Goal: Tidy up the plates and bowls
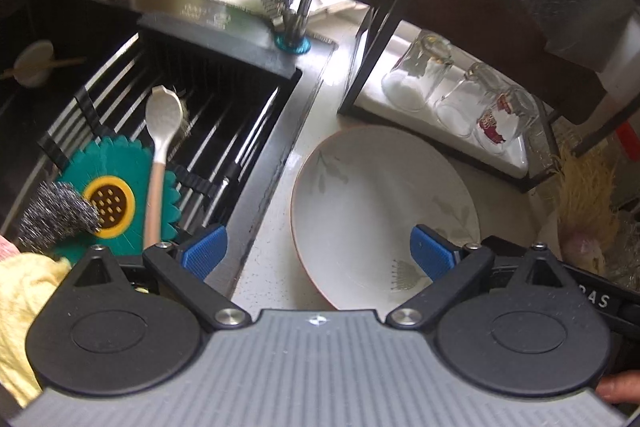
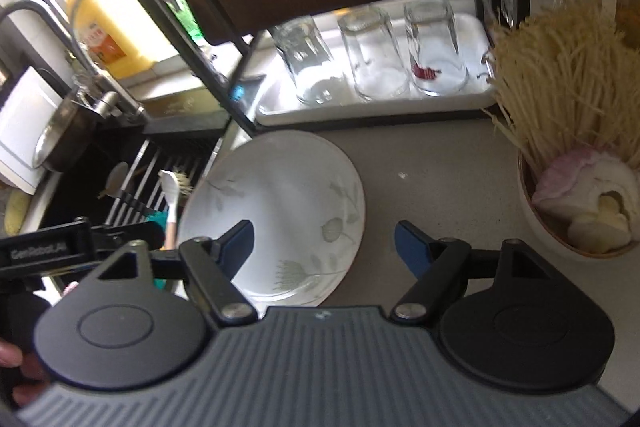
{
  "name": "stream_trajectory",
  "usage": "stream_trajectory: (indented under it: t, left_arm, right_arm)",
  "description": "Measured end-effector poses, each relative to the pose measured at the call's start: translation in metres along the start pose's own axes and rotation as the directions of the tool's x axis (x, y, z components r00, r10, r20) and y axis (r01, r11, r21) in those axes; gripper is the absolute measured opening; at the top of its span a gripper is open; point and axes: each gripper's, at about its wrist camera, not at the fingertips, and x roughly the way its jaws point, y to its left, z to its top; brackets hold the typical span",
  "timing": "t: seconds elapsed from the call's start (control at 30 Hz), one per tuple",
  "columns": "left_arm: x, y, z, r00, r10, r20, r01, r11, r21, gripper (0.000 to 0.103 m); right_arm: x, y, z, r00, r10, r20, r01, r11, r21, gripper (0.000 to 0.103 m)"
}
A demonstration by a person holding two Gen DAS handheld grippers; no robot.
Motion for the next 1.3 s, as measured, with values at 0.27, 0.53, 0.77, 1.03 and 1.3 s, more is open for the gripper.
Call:
stream_trajectory:
  t: [0.27,0.53,0.77,1.03,1.3]
  left_arm:
    - [0.026,0.006,0.0,0.999,-0.045,-0.026,0.043,0.997,-0.064,0.096]
    - [0.046,0.007,0.014,0.997,-0.079,-0.01,0.077,0.989,-0.127,0.088]
    - [0.059,0.008,0.019,0.999,-0.037,-0.021,0.033,0.988,-0.152,0.069]
    - [0.063,0.013,0.02,1.0,-0.001,-0.028,-0.004,0.987,-0.163,0.042]
    - [0.064,0.017,0.018,0.999,0.003,-0.032,-0.009,0.985,-0.172,0.028]
  right_arm:
    - [0.028,-0.01,0.011,0.998,-0.011,-0.066,0.01,1.0,-0.016,0.077]
    - [0.047,-0.01,0.03,0.996,-0.002,-0.094,-0.004,0.998,-0.064,0.076]
    - [0.055,-0.017,0.037,0.994,0.024,-0.104,-0.033,0.996,-0.082,0.073]
    - [0.062,-0.023,0.036,0.991,0.059,-0.123,-0.068,0.995,-0.071,0.056]
    - [0.066,-0.025,0.035,0.988,0.073,-0.133,-0.087,0.991,-0.106,0.035]
